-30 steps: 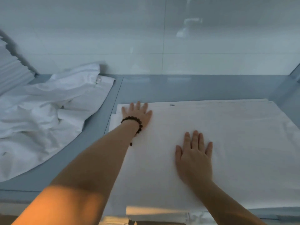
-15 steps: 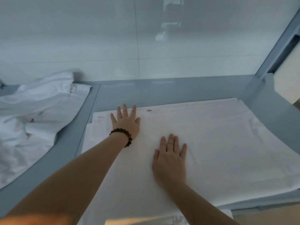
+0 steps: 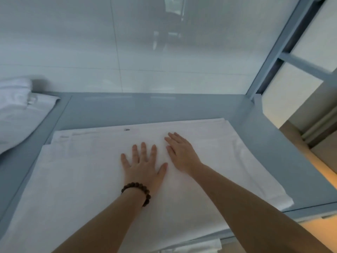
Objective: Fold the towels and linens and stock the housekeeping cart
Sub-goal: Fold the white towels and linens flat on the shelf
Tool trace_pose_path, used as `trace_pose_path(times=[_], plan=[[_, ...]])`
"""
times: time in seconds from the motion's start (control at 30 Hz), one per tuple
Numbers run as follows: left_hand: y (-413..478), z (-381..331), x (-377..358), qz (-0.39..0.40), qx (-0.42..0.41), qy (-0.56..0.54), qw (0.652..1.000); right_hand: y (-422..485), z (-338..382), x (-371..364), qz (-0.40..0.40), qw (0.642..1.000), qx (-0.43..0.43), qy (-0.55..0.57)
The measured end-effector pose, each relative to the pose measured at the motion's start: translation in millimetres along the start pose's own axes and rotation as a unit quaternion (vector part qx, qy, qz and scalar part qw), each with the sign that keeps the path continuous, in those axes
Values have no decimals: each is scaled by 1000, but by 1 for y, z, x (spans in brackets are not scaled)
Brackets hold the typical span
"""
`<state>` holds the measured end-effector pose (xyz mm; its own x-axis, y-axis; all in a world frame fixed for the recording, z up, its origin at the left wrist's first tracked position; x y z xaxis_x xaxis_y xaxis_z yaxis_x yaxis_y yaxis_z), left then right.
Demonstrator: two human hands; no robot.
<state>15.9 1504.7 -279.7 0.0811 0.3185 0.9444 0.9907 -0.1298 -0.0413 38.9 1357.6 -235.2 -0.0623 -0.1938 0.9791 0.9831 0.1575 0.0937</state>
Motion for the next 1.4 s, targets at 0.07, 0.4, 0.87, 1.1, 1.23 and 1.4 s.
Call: trace_pose_path(times=[0.07,0.4,0.87,1.1,1.23,1.4], plan=[[-2,4,1,-3,-8,4,1000,9,-4,-7,52,997,17,-59],[1,37,11,0,-50,12,999,3,-140,17,144,936,-213,-241],[-1,37,19,24,-37,32,998,-86,-170,31,140,919,-253,-267],[-38,-17,-2,56,-8,9,998,-122,-47,-5,98,980,-56,-163],[-52,-20,-2,82,-45,13,995,-148,-88,3,95,975,-110,-168],[-73,-7,7,119,-33,-3,992,-162,-151,32,142,942,-232,-198]])
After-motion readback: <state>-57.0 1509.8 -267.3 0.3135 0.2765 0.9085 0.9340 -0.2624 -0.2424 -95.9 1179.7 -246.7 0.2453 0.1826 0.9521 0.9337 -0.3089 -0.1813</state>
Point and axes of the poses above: each hand's wrist, its own y-axis towards the middle knuckle, its own x-axis out of the back of the hand, z = x × y, the point moved 2 cm from there along y, towards the middle knuckle, and after that the axes turned 13 degrees about -y, right-handed, at the moved point
